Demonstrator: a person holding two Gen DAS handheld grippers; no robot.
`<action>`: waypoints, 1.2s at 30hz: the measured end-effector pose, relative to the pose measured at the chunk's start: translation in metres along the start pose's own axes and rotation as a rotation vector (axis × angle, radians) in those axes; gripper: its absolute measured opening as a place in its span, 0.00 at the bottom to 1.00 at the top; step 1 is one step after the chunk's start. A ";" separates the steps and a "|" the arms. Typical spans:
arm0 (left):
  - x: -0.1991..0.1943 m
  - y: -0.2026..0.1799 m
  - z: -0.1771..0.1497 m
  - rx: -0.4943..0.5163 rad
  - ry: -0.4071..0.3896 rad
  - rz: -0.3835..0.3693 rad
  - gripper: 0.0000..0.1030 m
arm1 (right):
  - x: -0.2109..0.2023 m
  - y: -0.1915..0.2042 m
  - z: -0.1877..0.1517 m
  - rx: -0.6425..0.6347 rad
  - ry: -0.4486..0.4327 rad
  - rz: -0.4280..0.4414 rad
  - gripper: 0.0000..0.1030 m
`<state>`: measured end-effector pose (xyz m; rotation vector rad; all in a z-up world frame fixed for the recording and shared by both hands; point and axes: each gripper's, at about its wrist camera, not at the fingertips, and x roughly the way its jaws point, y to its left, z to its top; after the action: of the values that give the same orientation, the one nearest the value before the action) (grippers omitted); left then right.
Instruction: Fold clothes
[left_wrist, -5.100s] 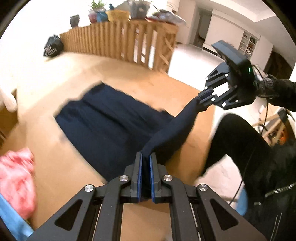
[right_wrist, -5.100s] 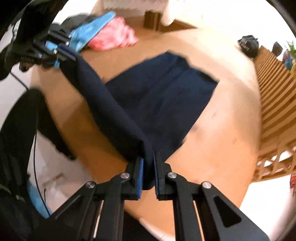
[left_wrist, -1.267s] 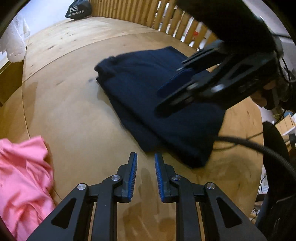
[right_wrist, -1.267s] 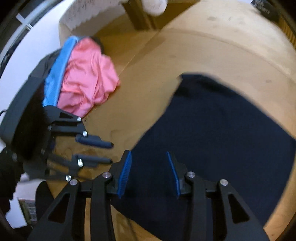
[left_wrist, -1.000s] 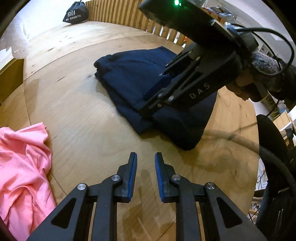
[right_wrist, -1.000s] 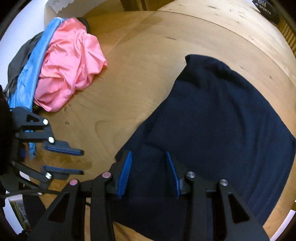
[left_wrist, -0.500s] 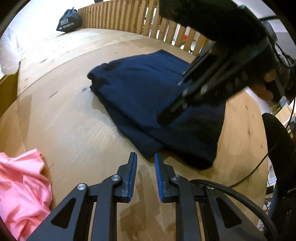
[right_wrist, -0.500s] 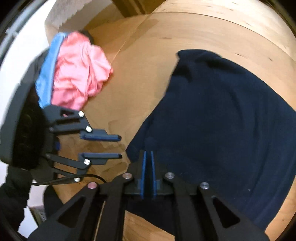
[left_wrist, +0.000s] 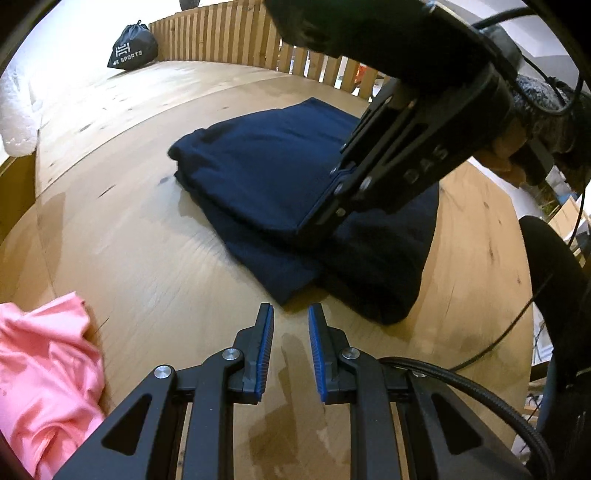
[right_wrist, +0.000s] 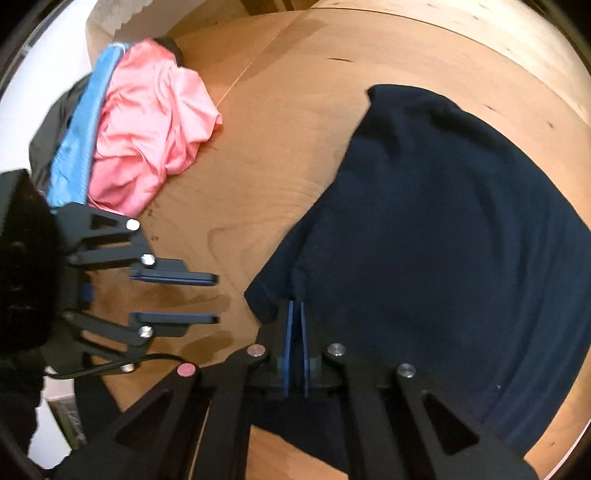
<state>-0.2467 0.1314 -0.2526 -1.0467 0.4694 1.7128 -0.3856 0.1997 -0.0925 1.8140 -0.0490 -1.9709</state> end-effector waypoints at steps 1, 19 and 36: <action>0.001 0.001 0.000 -0.006 -0.011 -0.011 0.18 | -0.003 -0.002 -0.001 0.008 -0.008 0.014 0.04; 0.040 0.003 0.026 0.065 -0.068 -0.066 0.06 | -0.049 -0.029 -0.020 0.090 -0.075 0.116 0.04; 0.048 0.036 0.019 -0.256 -0.078 -0.360 0.09 | -0.060 -0.050 -0.032 0.110 -0.089 0.206 0.04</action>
<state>-0.2919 0.1582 -0.2876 -1.1623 0.0051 1.5059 -0.3684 0.2749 -0.0568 1.7110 -0.3648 -1.9330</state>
